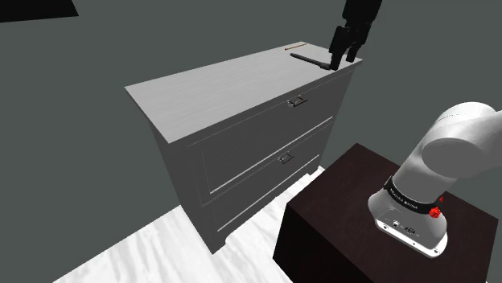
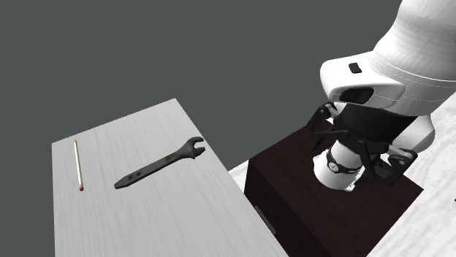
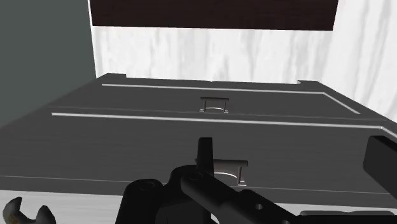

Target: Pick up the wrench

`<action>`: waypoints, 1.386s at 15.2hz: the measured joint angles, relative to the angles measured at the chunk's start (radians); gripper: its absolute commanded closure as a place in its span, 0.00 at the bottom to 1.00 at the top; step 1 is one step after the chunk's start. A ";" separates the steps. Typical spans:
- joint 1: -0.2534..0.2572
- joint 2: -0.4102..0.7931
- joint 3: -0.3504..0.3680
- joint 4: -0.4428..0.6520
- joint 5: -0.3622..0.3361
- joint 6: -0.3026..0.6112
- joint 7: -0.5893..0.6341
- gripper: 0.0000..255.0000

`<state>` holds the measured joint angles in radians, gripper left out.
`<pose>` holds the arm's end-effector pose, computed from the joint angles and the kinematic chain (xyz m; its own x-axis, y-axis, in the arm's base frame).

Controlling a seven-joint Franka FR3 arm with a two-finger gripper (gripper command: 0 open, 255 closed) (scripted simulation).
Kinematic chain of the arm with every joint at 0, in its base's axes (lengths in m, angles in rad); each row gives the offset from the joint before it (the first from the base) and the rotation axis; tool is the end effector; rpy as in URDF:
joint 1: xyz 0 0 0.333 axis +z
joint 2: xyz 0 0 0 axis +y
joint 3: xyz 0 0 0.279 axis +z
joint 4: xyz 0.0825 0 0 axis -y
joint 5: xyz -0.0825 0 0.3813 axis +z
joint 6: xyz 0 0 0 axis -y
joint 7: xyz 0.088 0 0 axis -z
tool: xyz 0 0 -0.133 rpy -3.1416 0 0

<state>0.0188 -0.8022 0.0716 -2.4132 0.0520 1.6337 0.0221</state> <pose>0.3304 0.0391 0.5215 0.9988 0.0443 0.0215 0.0443 -0.9990 -0.0010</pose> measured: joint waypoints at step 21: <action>-0.109 0.606 -0.231 0.365 -0.090 0.225 -0.272 0.00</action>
<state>-0.0903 -0.1967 -0.1592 -2.0486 -0.0375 1.8591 -0.2500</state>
